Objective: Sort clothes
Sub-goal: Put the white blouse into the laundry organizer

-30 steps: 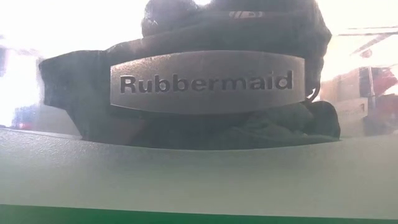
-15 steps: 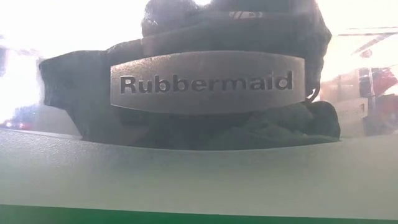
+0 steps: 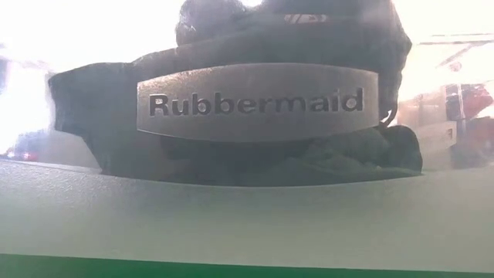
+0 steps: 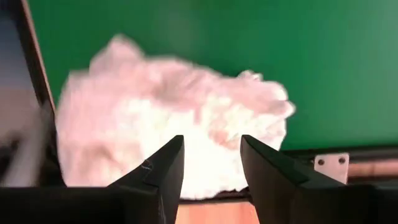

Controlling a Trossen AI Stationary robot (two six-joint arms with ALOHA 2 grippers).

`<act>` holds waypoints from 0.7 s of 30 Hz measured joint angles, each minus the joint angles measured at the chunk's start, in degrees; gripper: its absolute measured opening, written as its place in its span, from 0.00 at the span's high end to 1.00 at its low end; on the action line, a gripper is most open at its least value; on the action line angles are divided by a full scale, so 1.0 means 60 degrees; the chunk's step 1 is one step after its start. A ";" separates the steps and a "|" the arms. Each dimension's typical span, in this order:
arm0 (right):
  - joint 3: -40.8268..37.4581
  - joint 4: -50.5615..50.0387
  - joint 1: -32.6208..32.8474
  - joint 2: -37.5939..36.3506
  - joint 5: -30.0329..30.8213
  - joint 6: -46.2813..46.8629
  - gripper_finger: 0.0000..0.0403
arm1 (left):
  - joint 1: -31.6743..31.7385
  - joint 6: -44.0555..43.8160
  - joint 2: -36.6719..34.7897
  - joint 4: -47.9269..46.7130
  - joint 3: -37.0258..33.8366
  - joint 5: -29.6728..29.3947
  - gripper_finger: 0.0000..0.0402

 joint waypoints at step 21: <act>-0.0719 0.1813 0.3135 0.3060 0.0271 0.1872 0.44 | -0.0245 -0.0407 0.0322 0.0018 0.0004 -0.0949 0.30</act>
